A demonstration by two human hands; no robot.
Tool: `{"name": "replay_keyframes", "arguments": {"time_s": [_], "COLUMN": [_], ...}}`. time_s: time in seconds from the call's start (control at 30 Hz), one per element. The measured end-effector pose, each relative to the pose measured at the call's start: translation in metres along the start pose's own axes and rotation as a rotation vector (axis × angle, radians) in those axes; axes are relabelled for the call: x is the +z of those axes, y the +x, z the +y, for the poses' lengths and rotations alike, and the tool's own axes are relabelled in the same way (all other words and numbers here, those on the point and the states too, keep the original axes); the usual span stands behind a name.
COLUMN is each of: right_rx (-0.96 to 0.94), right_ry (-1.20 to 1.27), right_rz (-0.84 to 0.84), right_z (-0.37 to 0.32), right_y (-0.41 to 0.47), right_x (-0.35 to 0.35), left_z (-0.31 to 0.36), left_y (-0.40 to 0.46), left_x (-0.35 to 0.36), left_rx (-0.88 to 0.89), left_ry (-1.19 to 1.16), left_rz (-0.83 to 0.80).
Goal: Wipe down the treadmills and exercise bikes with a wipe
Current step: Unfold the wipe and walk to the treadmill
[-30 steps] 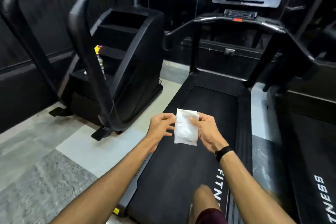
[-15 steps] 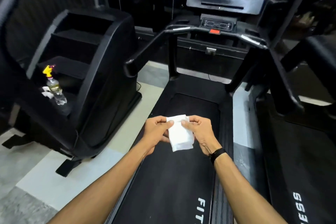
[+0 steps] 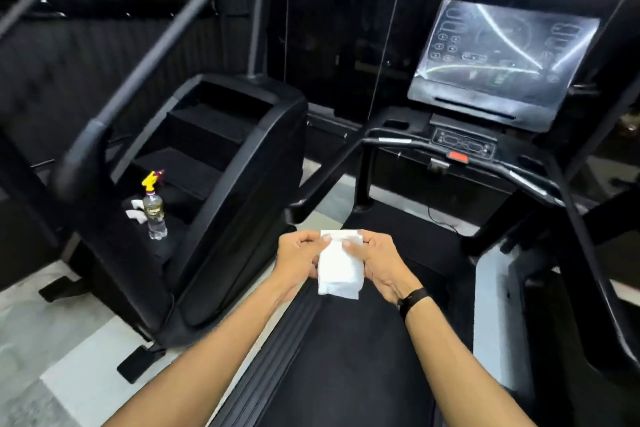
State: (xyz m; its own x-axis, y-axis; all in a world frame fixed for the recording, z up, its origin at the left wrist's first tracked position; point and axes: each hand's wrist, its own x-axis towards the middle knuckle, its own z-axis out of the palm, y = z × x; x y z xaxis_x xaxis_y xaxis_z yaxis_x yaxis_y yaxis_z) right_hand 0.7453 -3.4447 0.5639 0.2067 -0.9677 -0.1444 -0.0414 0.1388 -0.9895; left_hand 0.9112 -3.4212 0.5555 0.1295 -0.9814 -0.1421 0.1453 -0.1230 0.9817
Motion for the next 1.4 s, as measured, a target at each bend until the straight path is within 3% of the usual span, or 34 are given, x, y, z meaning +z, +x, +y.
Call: {"name": "replay_keyframes", "arguments": {"time_s": [0.4, 0.67, 0.83, 1.0, 1.17, 1.4], "right_rx": [0.036, 0.074, 0.072, 0.019, -0.012, -0.001], "right_ry": [-0.044, -0.038, -0.034, 0.016, 0.044, 0.150], "right_rz": [0.036, 0.050, 0.141, 0.253, 0.478, 1.092], "right_z": [-0.018, -0.019, -0.022, -0.024, -0.020, -0.012], "right_y": [0.113, 0.139, 0.153, 0.169, 0.160, 0.061], "right_x": [0.038, 0.014, -0.020, -0.084, -0.207, -0.380], "left_z": [0.023, 0.019, 0.021, 0.024, 0.019, -0.005], "left_y": [0.111, 0.148, 0.172, 0.210, 0.235, 0.205], "left_x": [-0.042, -0.020, 0.017, 0.087, 0.216, 0.411], "left_rx": [0.010, -0.001, -0.013, -0.005, -0.020, -0.002], "left_ry": [0.074, 0.119, 0.138, 0.174, 0.242, 0.353], "left_rz": [0.012, -0.034, -0.075, -0.165, -0.392, -0.858]}}
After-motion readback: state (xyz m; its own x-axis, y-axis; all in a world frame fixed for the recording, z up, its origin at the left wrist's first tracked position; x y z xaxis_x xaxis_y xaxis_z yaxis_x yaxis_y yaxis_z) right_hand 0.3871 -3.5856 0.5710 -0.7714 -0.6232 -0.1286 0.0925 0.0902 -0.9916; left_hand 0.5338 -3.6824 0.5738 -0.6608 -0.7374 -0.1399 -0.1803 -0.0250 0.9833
